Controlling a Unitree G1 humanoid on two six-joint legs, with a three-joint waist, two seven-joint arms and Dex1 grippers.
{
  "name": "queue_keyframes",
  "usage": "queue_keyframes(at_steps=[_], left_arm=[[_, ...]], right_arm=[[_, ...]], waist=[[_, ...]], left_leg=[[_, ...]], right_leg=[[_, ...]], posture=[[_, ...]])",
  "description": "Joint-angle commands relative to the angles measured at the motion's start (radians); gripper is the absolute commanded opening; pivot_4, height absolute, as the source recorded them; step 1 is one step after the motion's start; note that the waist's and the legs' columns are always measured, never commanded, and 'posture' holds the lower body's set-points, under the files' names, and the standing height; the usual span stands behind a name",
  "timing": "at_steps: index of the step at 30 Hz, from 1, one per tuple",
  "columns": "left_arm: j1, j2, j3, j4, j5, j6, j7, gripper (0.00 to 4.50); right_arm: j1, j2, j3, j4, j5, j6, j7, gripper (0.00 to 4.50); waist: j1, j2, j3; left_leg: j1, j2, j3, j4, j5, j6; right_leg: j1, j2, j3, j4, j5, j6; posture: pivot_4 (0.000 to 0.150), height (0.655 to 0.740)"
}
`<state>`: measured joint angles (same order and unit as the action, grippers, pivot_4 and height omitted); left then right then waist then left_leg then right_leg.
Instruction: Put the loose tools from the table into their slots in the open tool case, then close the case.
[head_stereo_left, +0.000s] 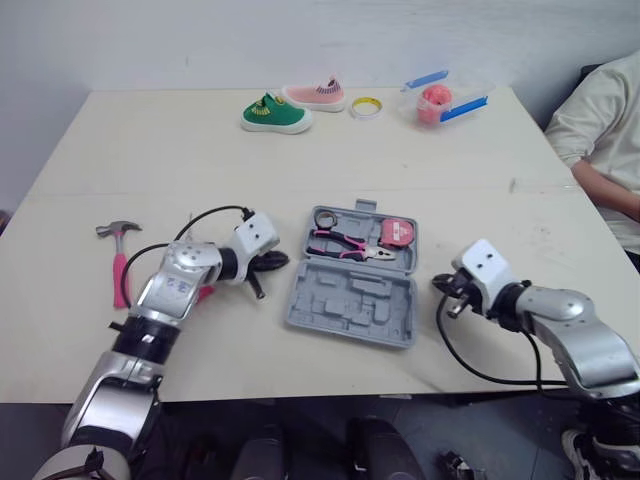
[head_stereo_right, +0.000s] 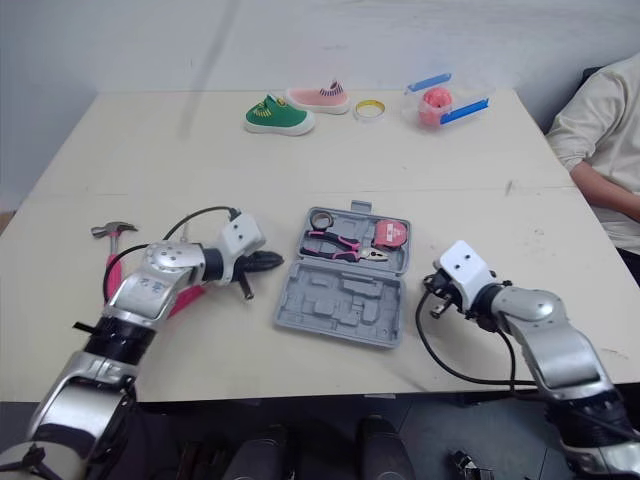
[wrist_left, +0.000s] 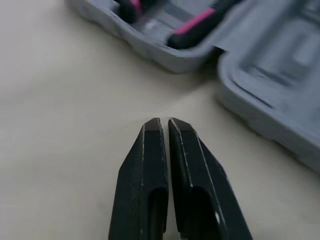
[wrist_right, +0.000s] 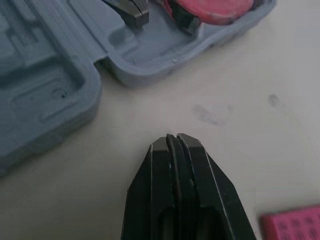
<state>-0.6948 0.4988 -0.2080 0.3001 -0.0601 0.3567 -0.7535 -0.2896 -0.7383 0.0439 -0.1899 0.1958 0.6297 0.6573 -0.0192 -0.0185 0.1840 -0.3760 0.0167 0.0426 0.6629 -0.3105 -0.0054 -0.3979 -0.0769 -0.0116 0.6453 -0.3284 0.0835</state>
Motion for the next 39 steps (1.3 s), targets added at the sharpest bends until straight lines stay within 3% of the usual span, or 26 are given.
queue_keyframes(at_steps=[1,13,20,30,37,39], left_arm=[[0.007,-0.019,0.006,-0.019,-0.007,-0.008,-0.021,0.09],[0.078,-0.028,-0.018,-0.149,-0.006,0.081,-0.079,0.09],[0.173,0.042,-0.030,-0.274,-0.025,0.188,-0.147,0.09],[0.316,0.111,0.003,-0.420,-0.059,0.265,-0.157,0.09],[0.377,0.133,0.098,-0.463,-0.091,0.289,-0.115,0.09],[0.452,0.178,0.229,-0.528,-0.180,0.232,-0.180,0.09]], right_arm=[[-0.030,0.026,0.014,0.003,-0.024,-0.015,-0.019,0.01],[-0.054,0.091,0.055,0.012,-0.034,-0.044,0.009,0.01],[-0.032,0.095,0.108,-0.061,0.004,-0.115,0.151,0.01],[-0.013,0.097,0.117,-0.066,-0.026,-0.106,0.160,0.01],[0.027,0.046,0.035,-0.093,-0.018,-0.098,0.148,0.01],[0.070,-0.034,-0.034,-0.133,-0.038,-0.108,0.158,0.01]], waist=[[-0.002,0.000,0.000],[-0.005,0.000,0.000],[-0.010,0.000,0.000],[-0.011,0.000,0.000],[-0.008,0.000,0.000],[-0.010,0.000,0.000]], left_leg=[[0.000,0.000,0.000,0.000,0.000,0.000],[0.000,0.000,0.000,0.001,0.000,0.000],[0.001,0.001,0.000,0.000,0.000,0.000],[0.004,0.002,0.000,-0.001,-0.001,0.000],[0.005,0.001,0.000,-0.002,-0.002,0.001],[0.005,0.001,0.000,-0.002,-0.002,0.001]], right_leg=[[0.000,0.000,0.000,0.000,0.000,0.000],[0.000,0.000,0.000,0.000,0.000,0.000],[0.000,0.001,0.001,0.000,0.000,0.000],[0.002,0.001,0.003,0.000,0.000,0.000],[0.003,0.000,0.002,-0.001,0.000,0.000],[0.003,0.000,0.002,-0.001,0.000,0.000]], posture=[[0.150,0.7400],[0.150,0.7400],[0.150,0.7400],[0.150,0.7400],[0.150,0.7400],[0.150,0.7400]])
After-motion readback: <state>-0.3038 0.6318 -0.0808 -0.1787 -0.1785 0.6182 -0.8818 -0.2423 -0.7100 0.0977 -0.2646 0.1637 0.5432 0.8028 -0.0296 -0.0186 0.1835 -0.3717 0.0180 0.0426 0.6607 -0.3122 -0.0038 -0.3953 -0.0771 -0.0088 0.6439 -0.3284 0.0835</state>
